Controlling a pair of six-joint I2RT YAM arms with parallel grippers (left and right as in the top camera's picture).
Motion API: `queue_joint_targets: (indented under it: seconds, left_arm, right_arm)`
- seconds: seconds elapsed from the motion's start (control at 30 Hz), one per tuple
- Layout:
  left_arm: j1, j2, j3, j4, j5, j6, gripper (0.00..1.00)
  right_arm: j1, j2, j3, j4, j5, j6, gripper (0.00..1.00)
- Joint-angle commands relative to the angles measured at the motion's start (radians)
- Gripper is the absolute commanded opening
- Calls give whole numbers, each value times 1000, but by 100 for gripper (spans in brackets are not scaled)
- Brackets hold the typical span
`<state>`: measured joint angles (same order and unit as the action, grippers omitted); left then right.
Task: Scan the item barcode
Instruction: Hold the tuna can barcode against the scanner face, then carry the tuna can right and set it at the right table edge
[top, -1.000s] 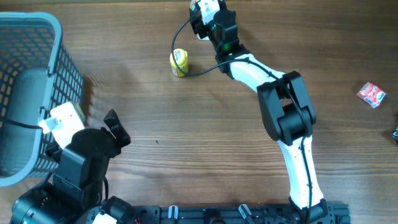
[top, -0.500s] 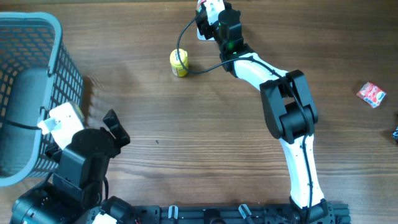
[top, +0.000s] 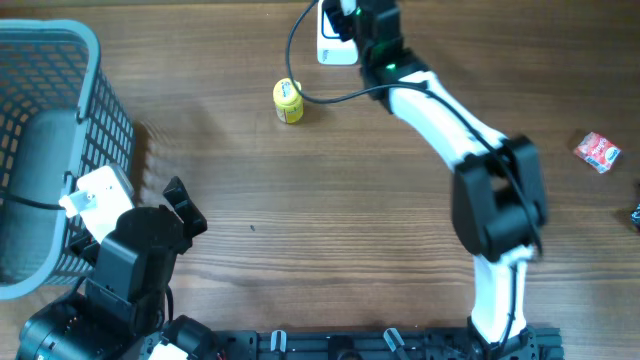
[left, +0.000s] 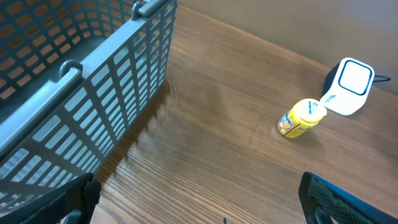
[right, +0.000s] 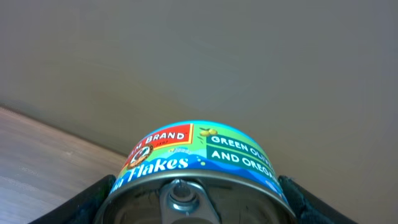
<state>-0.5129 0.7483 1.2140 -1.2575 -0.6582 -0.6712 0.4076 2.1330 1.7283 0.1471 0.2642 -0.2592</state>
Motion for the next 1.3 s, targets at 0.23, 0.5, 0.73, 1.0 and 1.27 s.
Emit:
queue_joint_targets:
  seconds: [0.23,0.5,0.73,1.0,1.27]
  left_arm:
    - [6,-1,-8,5,-13,-25,100]
    - [6,-1,-8,8,-12,-71,100]
    - [6,-1,-8,9,-11,-78,100]
    - [6,-1,-8,12,7,-100,100]
    - [6,-1,-8,-8,6,-96,100]
  right_arm:
    - [-243,-140,12,-620,145,198,50]
    - [-599,-109,-49,-633,-24,237,56]
    - [-921,71,-58,-597,-68,246,56]
    - [-1096,167,-58,-599,-172,319,73]
    - [-1121,14,-57,-615,-207,294,100]
